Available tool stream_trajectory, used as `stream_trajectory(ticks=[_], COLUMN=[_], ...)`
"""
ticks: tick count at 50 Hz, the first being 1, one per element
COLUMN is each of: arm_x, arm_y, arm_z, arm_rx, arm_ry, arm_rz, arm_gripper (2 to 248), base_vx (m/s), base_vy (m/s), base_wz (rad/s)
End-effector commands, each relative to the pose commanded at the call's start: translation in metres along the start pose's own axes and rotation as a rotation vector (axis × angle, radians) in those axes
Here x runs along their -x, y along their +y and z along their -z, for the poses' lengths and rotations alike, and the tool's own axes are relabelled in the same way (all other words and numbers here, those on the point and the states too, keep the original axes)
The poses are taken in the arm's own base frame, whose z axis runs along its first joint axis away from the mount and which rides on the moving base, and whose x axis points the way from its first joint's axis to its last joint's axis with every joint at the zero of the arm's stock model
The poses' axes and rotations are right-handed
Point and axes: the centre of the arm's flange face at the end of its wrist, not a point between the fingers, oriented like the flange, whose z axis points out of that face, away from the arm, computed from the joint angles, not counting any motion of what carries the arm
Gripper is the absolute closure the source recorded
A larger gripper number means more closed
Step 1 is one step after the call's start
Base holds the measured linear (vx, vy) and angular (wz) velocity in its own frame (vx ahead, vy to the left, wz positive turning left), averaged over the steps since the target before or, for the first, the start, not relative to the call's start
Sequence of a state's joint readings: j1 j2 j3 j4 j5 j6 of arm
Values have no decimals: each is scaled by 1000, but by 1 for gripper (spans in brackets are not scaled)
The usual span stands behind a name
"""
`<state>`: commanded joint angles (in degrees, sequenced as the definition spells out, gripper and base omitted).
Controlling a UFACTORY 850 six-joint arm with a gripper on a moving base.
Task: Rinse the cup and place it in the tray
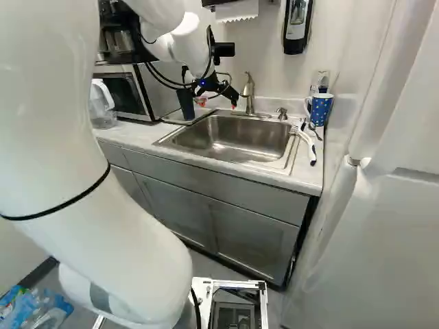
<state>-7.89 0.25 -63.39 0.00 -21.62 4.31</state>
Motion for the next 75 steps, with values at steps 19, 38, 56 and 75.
stream_trajectory(ticks=[19, 38, 56, 75], arm_x=[9, 15, 15, 15], arm_y=[30, 51, 51, 51], arm_z=[10, 16, 16, 16], arm_rx=[39, 68, 68, 68], arm_ry=[3, 6, 6, 6], arm_rz=[-43, -76, -76, -76], arm_gripper=[3, 3, 3, 3], base_vx=[0, 0, 0, 0], base_vy=[0, 0, 0, 0], base_wz=[0, 0, 0, 0])
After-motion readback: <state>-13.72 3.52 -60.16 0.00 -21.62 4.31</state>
